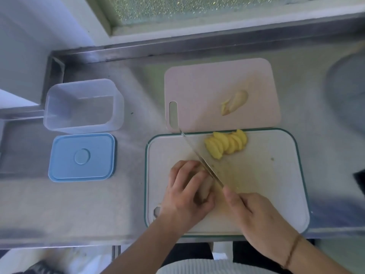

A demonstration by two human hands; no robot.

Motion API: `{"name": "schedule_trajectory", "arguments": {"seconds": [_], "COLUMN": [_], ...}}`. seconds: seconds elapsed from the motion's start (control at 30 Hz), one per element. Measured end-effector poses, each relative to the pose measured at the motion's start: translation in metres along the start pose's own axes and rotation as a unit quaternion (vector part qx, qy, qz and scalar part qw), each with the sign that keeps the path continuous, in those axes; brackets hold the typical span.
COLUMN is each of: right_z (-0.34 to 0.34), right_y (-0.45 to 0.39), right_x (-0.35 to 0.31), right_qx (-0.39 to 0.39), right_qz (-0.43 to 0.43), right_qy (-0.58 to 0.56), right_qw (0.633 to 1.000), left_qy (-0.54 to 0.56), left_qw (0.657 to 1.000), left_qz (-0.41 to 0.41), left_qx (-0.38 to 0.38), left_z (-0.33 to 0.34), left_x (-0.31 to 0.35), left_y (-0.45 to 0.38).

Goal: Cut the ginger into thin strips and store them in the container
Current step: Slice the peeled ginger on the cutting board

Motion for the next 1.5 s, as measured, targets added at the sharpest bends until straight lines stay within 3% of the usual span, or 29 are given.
{"name": "schedule_trajectory", "arguments": {"seconds": [0.9, 1.17, 1.5], "right_z": [0.001, 0.009, 0.011], "right_y": [0.019, 0.005, 0.007], "right_x": [-0.012, -0.015, -0.017], "right_qx": [0.012, -0.027, -0.031], "right_qz": [-0.002, 0.029, 0.034], "right_qy": [0.038, 0.044, 0.068], "right_qw": [0.999, 0.998, 0.997], "left_qy": [0.013, 0.029, 0.024], "left_qw": [1.000, 0.999, 1.000], "left_qz": [-0.005, 0.005, -0.012], "left_qx": [0.003, 0.029, 0.002], "left_z": [0.002, 0.003, 0.007], "left_x": [-0.002, -0.002, -0.004], "left_y": [0.000, 0.002, 0.001]}}
Point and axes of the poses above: each hand's wrist, its own y-axis away from the middle knuckle, its own z-axis out of the palm, x = y × z, the point moved 8 cm from there along -y, towards the middle knuckle, and after that the axes turned 10 degrees about -y, right-handed, at the moved point
